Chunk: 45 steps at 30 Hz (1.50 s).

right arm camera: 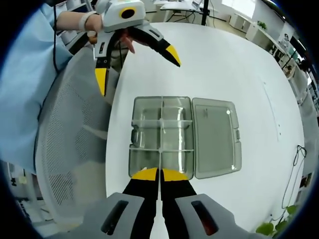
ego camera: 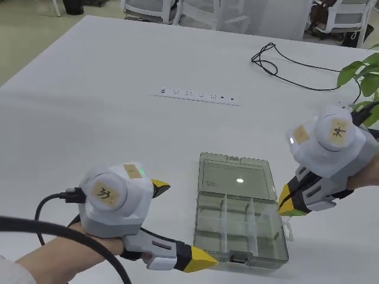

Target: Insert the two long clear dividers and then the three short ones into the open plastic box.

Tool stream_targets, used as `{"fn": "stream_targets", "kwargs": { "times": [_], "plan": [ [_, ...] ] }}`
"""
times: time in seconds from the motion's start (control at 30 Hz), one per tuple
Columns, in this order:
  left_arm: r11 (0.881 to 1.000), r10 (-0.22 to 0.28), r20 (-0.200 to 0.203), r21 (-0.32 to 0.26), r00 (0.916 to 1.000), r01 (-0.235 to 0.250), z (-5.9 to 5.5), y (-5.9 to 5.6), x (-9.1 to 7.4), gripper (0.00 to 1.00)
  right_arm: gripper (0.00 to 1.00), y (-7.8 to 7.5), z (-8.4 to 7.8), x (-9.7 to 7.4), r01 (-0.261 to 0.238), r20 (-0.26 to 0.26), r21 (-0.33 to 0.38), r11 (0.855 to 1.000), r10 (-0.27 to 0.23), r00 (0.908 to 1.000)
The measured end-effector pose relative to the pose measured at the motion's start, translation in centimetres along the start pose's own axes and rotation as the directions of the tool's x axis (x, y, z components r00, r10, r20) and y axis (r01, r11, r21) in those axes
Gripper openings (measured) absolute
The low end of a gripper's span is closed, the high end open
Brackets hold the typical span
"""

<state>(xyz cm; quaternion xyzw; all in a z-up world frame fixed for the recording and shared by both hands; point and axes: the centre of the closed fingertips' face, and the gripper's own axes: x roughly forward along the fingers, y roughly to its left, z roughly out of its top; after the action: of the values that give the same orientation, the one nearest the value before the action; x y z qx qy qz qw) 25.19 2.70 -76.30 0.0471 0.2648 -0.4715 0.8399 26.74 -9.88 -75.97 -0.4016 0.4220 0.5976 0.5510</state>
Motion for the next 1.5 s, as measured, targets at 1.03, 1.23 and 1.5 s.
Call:
{"fn": "stream_targets", "kwargs": {
  "times": [1.03, 1.23, 1.5],
  "plan": [
    [1.0, 0.004, 0.006, -0.025, 1.0, -0.004, -0.4, -0.3, -0.4, 0.96, 0.02, -0.5, -2.0, 4.6, -0.013, -0.059, -0.038, 0.999, 0.011, 0.9982],
    [1.0, 0.008, 0.006, -0.022, 1.0, -0.007, -0.4, -0.2, -0.6, 0.96, 0.02, -0.4, -2.2, 5.1, 0.013, -0.061, -0.045, 0.999, -0.015, 0.998],
    [1.0, 0.007, 0.013, -0.018, 0.9999, -0.006, -0.1, -0.3, -0.5, 0.95, 0.03, -0.4, -2.2, 5.0, 0.04, -0.023, -0.058, 0.998, -0.041, 0.9989]
  ]
}}
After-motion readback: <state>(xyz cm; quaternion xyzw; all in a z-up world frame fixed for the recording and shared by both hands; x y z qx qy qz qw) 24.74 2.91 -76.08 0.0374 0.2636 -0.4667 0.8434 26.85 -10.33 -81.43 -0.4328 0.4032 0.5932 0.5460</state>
